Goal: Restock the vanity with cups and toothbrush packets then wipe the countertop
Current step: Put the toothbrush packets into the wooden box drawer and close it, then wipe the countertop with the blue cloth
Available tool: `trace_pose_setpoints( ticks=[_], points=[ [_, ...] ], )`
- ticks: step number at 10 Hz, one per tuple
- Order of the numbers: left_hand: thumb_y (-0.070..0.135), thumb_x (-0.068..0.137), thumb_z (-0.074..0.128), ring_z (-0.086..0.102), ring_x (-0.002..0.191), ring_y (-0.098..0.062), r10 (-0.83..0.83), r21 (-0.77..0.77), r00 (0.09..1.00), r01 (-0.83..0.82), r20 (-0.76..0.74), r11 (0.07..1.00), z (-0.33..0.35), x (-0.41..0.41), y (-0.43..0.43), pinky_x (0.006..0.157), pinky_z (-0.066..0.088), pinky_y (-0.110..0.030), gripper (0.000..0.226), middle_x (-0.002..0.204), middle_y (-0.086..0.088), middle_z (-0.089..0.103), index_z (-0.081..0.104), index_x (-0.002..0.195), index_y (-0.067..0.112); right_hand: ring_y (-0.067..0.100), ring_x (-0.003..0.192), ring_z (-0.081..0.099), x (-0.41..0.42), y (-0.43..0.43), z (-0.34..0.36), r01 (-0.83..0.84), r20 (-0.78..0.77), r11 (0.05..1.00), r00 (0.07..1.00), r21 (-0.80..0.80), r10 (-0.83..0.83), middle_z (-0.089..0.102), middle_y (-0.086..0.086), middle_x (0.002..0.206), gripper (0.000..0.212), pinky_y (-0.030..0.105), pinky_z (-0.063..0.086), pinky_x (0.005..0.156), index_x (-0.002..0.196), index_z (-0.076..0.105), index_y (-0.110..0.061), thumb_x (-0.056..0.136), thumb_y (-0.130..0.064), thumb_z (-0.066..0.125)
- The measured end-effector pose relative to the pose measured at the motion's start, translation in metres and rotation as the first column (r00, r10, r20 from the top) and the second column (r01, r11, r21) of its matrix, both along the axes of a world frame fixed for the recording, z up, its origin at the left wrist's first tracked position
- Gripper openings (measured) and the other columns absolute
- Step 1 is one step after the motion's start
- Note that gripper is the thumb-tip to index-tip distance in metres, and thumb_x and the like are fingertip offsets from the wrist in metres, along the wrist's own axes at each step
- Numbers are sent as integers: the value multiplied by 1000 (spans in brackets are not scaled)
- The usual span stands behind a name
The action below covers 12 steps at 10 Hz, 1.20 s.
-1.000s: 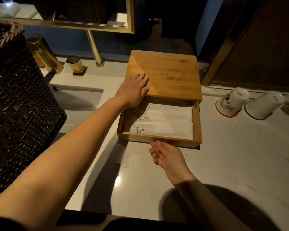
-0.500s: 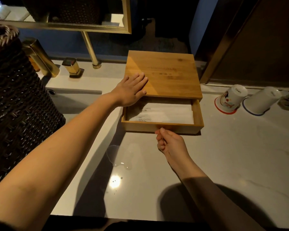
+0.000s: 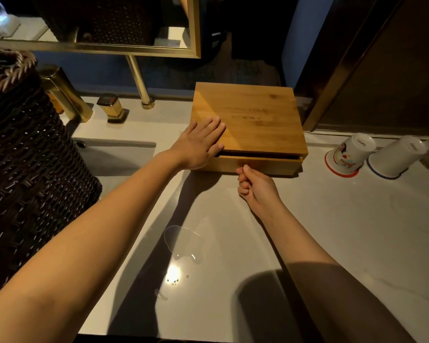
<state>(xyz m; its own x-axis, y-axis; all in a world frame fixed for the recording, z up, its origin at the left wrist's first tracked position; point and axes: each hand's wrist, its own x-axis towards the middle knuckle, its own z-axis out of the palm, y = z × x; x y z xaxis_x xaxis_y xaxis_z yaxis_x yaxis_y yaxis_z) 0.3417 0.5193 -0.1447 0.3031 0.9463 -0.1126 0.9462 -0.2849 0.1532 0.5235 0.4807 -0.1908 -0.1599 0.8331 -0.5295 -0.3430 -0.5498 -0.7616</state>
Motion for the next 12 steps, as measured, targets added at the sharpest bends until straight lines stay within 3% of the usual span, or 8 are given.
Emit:
trace_pose_setpoints(
  ticks=[5,6,7,8,9,10,11,12],
  points=[
    [42,97,18,-6,144,-20,2,9,1000,-2,-12,1000,-2,1,0,113,-6,-38,57,157,-4,-1,3,146,18,7,53,37,-1,16,9,-64,89,998,994,-1,64,48,2,66,21,18,29,49,91,61,-1,95,-17,47],
    [43,97,18,-7,143,-19,4,2,1000,-4,-17,1000,-1,1,0,114,-6,-39,57,157,-4,-2,2,146,18,8,53,37,-2,16,12,-56,133,998,989,-28,60,48,2,66,22,19,29,49,91,62,-1,95,-18,49],
    [43,97,18,-6,144,-20,9,-6,1000,-9,-14,1000,0,1,1,114,-5,-40,57,157,-5,-2,3,146,18,9,54,41,-1,16,15,-68,307,997,949,-26,73,53,2,66,22,21,35,52,86,65,-7,91,-26,55],
    [41,97,22,-2,144,-24,42,-39,999,-43,-23,998,7,8,3,114,0,-45,57,157,-8,2,6,146,17,15,63,53,4,14,16,-107,606,991,794,76,40,61,1,68,26,32,48,66,83,66,-12,90,-34,55],
    [35,97,31,15,140,-29,99,-13,995,-99,1,995,16,21,-3,112,18,-45,53,154,-12,18,20,143,13,18,70,60,16,7,20,-211,711,959,703,189,14,64,2,74,25,33,52,70,89,65,-12,92,-31,50],
    [37,96,32,37,125,-30,98,10,995,-98,24,995,26,37,-20,101,34,-43,44,136,-15,42,41,129,10,19,87,60,41,-5,25,-448,869,880,487,160,90,64,3,95,21,33,50,75,101,62,-13,90,-29,53],
    [39,95,34,52,108,-27,79,-11,993,-78,87,997,40,57,-43,88,44,-40,41,121,-11,54,53,120,12,19,97,58,74,-19,31,-582,949,813,275,36,155,64,4,109,24,31,49,80,109,61,-15,89,-28,54],
    [39,93,41,58,97,-24,44,16,993,-46,105,999,51,88,-66,82,50,-39,38,112,-10,63,53,120,16,20,98,57,113,-35,43,-606,956,794,202,-49,213,62,5,115,28,33,52,83,114,59,-17,89,-28,56]
  ],
)
